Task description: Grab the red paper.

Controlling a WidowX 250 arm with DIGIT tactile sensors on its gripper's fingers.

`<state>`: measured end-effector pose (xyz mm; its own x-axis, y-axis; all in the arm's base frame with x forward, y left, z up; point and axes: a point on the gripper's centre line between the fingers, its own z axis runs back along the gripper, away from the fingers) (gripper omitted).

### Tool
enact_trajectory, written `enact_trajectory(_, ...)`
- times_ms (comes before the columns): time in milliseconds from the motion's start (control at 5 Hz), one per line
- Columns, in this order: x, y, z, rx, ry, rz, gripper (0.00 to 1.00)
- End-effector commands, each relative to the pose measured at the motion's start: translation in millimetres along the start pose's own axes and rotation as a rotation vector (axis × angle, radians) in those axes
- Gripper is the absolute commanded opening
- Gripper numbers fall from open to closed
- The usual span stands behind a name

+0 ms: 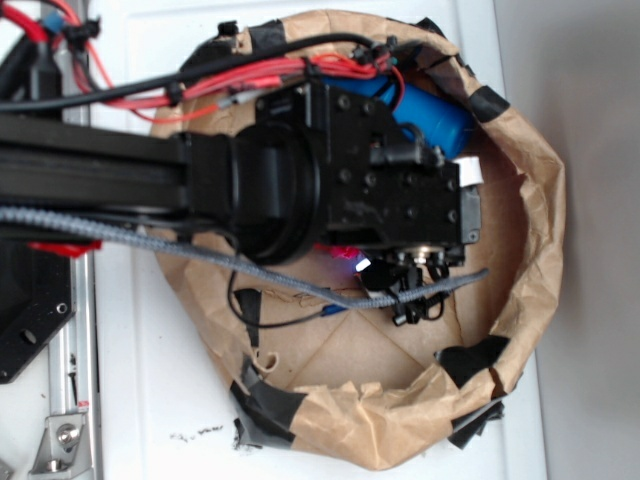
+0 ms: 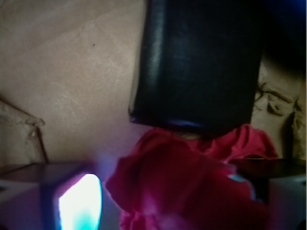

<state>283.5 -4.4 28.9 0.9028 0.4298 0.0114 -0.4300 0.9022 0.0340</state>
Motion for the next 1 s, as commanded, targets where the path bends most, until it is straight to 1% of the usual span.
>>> enact_trajectory(0, 0.9, 11.2, 45.0, -0.048, -0.125, -0.079, 0.0)
enact_trajectory(200, -6.5, 11.2, 94.8, -0.089, -0.195, -0.246, 0.0)
enact_trajectory(400, -19.9, 10.2, 145.2, -0.052, -0.191, -0.363, 0.0)
enact_trajectory(600, -23.5, 11.9, 151.2, -0.031, -0.125, -0.394, 0.0)
enact_trajectory(800, -24.2, 14.8, 147.0, -0.014, -0.151, -0.371, 0.0)
